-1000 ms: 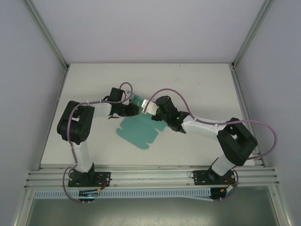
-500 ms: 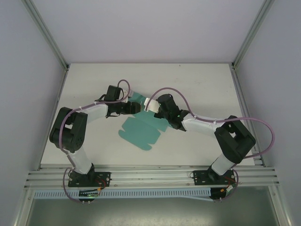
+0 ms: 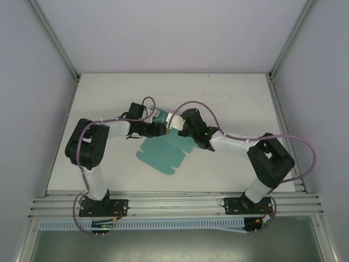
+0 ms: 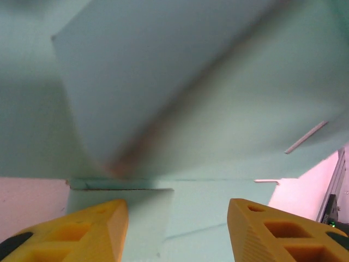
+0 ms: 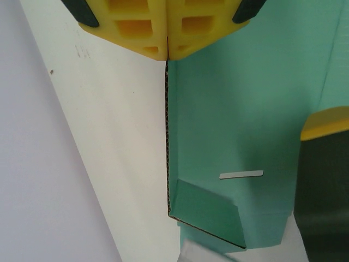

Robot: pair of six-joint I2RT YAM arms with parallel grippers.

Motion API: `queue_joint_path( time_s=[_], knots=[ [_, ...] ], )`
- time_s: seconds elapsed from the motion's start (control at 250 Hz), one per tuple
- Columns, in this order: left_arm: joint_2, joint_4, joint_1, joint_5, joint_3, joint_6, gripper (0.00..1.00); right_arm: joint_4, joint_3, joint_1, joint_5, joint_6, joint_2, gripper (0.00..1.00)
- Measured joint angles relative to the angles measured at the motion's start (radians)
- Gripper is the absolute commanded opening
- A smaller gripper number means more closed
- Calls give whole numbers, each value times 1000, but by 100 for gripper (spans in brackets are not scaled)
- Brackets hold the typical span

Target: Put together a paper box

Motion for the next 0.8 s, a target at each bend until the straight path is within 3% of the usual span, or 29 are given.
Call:
queue_joint_path(
  time_s=[0.272, 0.464, 0.576, 0.648, 0.799],
  knots=[
    [15, -7, -7, -62, 27, 0, 45, -5, 0, 0, -1, 0, 0, 0],
    [-46, 36, -8, -51, -27, 2, 61, -3, 0, -6, 3, -33, -1, 0],
    [-149, 21, -7, -77, -62, 4, 63, 6, 0, -26, 7, -65, -1, 0],
    [-206, 16, -7, -83, -63, 4, 61, 23, 0, -39, 13, -91, -1, 0],
    [-249, 22, -7, -72, -111, 1, 42, 87, 2, -46, 21, -139, 11, 0]
  ],
)
